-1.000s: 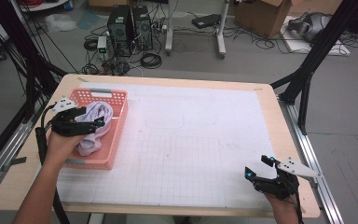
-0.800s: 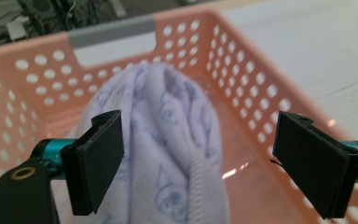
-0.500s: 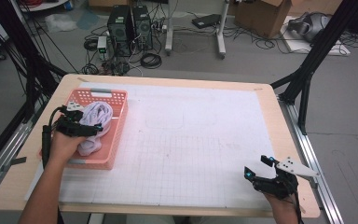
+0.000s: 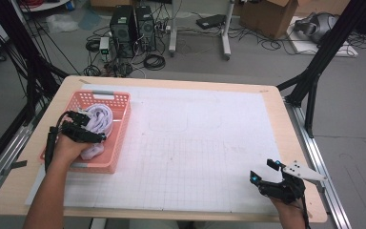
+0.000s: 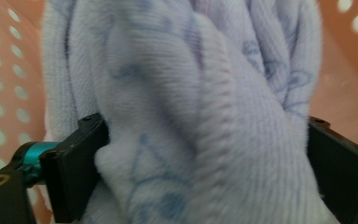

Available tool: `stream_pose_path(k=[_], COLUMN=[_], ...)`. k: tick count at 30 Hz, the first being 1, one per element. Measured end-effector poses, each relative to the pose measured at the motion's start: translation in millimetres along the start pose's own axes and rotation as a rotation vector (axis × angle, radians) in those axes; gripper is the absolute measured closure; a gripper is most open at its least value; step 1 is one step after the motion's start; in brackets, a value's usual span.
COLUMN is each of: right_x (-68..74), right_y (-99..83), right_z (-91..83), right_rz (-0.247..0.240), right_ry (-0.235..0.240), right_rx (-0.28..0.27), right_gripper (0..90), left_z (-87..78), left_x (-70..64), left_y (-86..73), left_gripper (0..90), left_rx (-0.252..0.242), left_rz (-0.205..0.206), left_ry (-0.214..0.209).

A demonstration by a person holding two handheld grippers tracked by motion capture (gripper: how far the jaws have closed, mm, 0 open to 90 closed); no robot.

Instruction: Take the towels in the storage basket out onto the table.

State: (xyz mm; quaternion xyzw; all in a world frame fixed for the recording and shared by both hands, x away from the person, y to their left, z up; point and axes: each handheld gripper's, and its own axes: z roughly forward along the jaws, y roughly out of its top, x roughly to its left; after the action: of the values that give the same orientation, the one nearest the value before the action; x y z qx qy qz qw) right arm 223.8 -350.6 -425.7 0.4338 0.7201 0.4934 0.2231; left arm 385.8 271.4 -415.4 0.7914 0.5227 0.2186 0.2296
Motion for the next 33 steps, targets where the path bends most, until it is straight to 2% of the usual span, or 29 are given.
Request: stream_pose_path(k=[4,6,12,14,16,17,18,19,20,21,22,23,24,25,26,28,29,33], right_x=[-0.3,-1.3,-0.7,-0.7,-1.2,-1.4,-1.4,-1.8,-1.8,-2.1,-2.0,-2.1,-2.1,-2.3,-2.4,-1.5,-1.2,-0.8], right_y=[-0.2,-0.3,-0.2,0.0,-0.1,-0.1,-0.1,-0.1,-0.1,-0.2,-0.1,-0.1,-0.1,-0.1,0.0,0.1,0.1,0.6], right_z=[-0.9,-1.1,-1.9,-2.3,-3.0,-3.3,-3.6,-3.6,-3.6,-4.6,-4.8,-4.8,-4.9,-4.8,-4.7,-4.7,-4.6,-4.4], right_rz=[0.007,0.002,0.002,0.003,0.003,0.005,0.010,0.009,0.009,0.011,0.015,0.013,0.015,0.012,0.010,0.018,0.018,0.013], right_ry=[-0.003,-0.004,-0.005,-0.006,-0.008,-0.010,-0.010,-0.012,-0.012,-0.013,-0.014,-0.015,-0.015,-0.016,-0.016,-0.014,-0.015,-0.013], right_rx=[0.001,-0.001,0.001,-0.002,-0.003,-0.002,-0.002,-0.007,-0.007,-0.004,-0.005,-0.008,-0.008,-0.011,-0.011,-0.007,-0.007,-0.006], right_gripper=[14.7,14.7,14.7,14.7,14.7,14.7,14.7,14.7,14.7,14.7,14.7,14.7,14.7,14.7,14.7,14.7,14.7,14.7], left_z=[2.2,1.7,-3.0,-5.0,-9.0,-9.0,-12.8,-14.6,-14.6,-16.6,-21.1,-21.1,-26.1,-28.7,-28.7,-33.7,-39.0,-50.4], left_x=[-0.7,-0.3,-1.3,0.0,3.6,3.6,6.3,7.3,7.3,8.6,10.7,10.7,12.9,14.3,14.3,16.0,18.4,23.0], left_y=[0.4,0.8,0.2,-0.2,-1.4,-1.4,-2.2,-2.4,-2.4,-2.7,-3.3,-3.3,-4.4,-5.1,-5.1,-6.4,-7.6,-10.6], left_gripper=[10.3,16.7,40.0,43.9,46.4,47.5,48.3,48.9,49.2,49.3,49.3,49.4,49.4,49.4,49.4,49.4,49.4,49.4], left_rx=[0.010,0.015,0.003,-0.008,-0.044,-0.044,-0.076,-0.098,-0.098,-0.117,-0.167,-0.167,-0.221,-0.248,-0.248,-0.305,-0.358,-0.459], left_rz=[0.019,0.027,0.043,0.032,-0.009,-0.009,-0.039,-0.057,-0.057,-0.064,-0.090,-0.090,-0.113,-0.121,-0.121,-0.145,-0.149,-0.164], left_ry=[0.019,0.045,0.048,0.042,0.012,0.012,-0.015,-0.024,-0.024,-0.033,-0.056,-0.056,-0.079,-0.094,-0.094,-0.105,-0.118,-0.149])
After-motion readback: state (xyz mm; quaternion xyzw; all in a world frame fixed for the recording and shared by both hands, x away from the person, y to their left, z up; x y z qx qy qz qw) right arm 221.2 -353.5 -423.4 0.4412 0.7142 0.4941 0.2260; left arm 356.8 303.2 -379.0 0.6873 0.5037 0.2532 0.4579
